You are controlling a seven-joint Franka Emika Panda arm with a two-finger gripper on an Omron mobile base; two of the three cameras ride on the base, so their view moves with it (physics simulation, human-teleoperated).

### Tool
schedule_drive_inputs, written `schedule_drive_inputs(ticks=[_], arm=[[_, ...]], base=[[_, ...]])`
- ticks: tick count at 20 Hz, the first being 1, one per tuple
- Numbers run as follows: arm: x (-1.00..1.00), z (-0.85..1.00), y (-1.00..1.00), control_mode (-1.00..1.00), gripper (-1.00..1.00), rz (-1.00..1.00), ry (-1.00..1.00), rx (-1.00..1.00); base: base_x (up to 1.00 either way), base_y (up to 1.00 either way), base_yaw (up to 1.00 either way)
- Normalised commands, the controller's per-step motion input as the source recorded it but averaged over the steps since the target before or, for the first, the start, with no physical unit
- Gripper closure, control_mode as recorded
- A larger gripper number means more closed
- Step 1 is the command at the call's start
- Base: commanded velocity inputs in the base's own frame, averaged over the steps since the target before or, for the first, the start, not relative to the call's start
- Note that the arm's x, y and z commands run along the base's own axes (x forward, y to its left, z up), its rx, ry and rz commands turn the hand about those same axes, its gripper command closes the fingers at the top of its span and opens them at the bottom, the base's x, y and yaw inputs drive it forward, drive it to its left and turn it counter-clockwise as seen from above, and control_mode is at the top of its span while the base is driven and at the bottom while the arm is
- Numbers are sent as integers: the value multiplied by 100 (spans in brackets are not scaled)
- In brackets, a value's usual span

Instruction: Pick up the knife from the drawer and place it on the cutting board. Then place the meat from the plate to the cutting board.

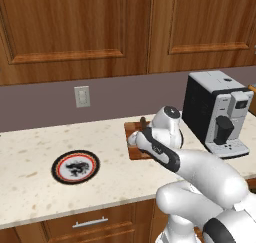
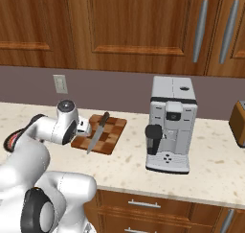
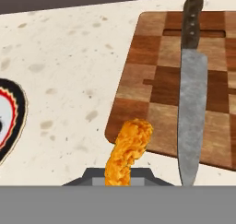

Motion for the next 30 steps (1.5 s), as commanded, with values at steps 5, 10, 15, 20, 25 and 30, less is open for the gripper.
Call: schedule_drive_inputs(ticks=[5,10,15,20,25,30], arm=[[48,-5,-18,-100,100,0,12,0],[40,-19,-9,-100,100,0,6,0],[33,-29,-4,-100,100,0,6,0],[17,-43,0,-100,100,0,8,-2],[19,-42,0,-100,100,0,7,-2],[22,-36,0,-100,100,0,4,-2]], base=[[0,0,0],[0,0,0],[0,0,0],[0,0,0],[0,0,0],[0,0,0]])
